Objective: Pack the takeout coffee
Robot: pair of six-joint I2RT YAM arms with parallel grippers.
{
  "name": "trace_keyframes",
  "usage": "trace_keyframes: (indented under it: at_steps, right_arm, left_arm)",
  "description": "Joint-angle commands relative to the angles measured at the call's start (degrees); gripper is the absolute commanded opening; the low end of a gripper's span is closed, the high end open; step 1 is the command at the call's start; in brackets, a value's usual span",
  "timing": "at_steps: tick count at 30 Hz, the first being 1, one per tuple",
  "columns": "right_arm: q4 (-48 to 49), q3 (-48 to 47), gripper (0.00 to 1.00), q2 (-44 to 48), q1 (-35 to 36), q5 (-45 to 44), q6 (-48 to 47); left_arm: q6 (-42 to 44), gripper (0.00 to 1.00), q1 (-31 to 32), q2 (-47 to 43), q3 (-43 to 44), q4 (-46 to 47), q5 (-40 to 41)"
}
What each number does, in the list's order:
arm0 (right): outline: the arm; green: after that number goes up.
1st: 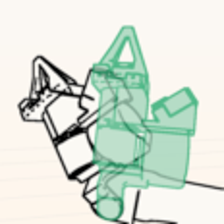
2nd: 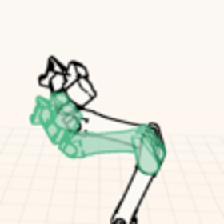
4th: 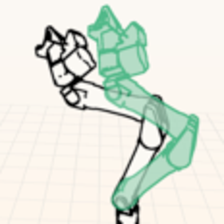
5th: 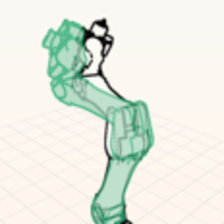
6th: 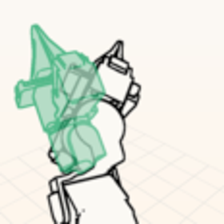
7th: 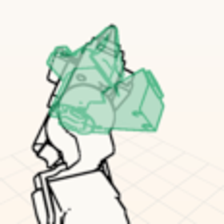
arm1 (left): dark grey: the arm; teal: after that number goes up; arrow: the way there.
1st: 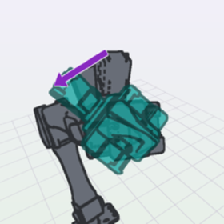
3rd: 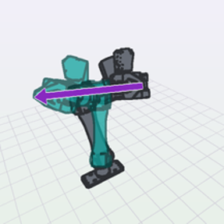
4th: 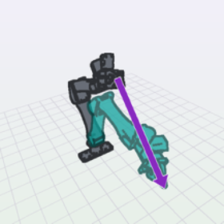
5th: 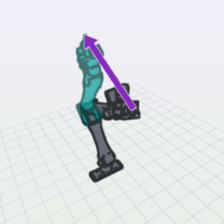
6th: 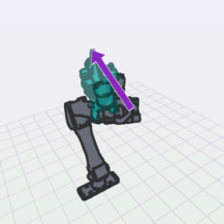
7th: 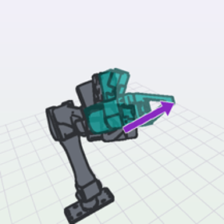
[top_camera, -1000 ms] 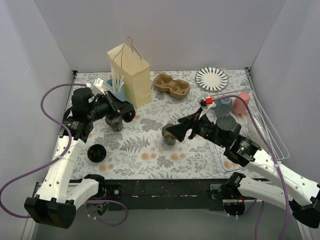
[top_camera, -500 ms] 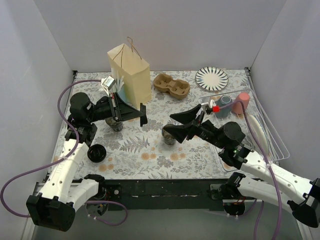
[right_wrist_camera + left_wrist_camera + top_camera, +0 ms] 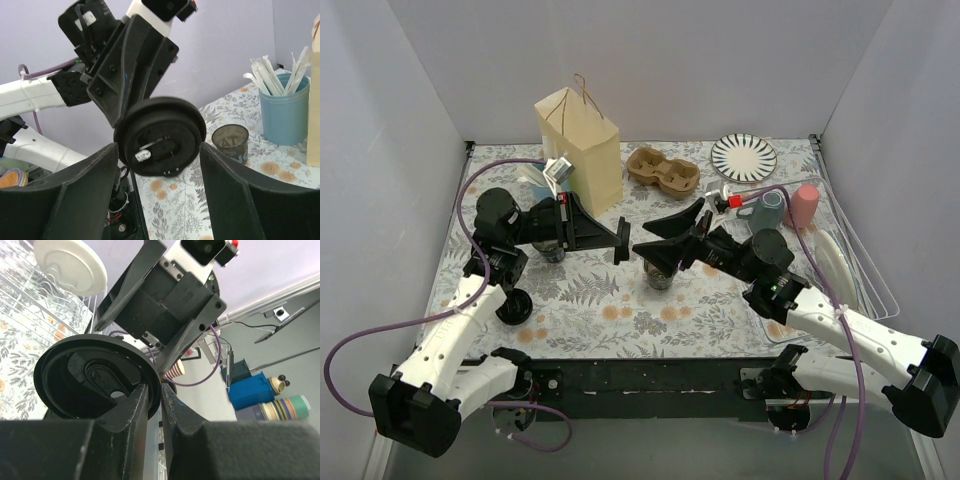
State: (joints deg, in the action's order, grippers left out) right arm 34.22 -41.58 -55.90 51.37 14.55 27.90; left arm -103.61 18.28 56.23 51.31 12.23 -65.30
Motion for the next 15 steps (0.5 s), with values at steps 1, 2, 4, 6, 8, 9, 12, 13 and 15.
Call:
trace_keyframes:
  at_steps: [1,2,4,6,8,9,12,13,15]
  right_arm:
    - [2.6,-3.6,0.75,-1.4,0.0,-0.2,-0.6]
    - [2.3,-3.6,0.75,-1.5,0.0,-0.3,-1.3]
    - [1.3,-3.1,0.75,-1.1,0.0,-1.2,-2.1]
    - [0.9,-2.7,0.73,0.2,0.0,-0.5,-2.4]
    - [2.2,-1.1,0.72,1.7,0.0,2.3,-3.0]
    - [4.1,-0.3,0.72,2.2,0.0,3.5,-3.5]
    - [6.2,1.9,0.72,2.9,0.0,5.8,-4.1]
    - [6.4,1.9,0.71,2.8,0.0,7.1,-4.5]
    - [6.5,1.3,0.7,1.9,0.0,8.0,-4.8]
  left_arm:
    - [0.2,0.15,1.9,1.0,-0.3,2.7,-0.4]
    - [0.2,0.15,2.5,1.3,-0.2,2.7,-0.4]
    - [0.2,0.15,2.7,1.6,0.1,2.9,-0.1]
    - [0.3,0.15,2.8,1.4,0.3,2.8,0.2]
    - [0.7,0.15,2.8,1.3,0.4,2.9,0.7]
    - [0.8,0.15,2.8,1.3,0.4,2.9,0.9]
    - [0.5,0.15,2.9,1.6,0.3,3.2,1.7]
    - [0.3,0.15,2.9,1.6,0.0,3.6,2.1]
    - [-0.5,0.14,3.0,1.9,-0.3,5.0,2.9]
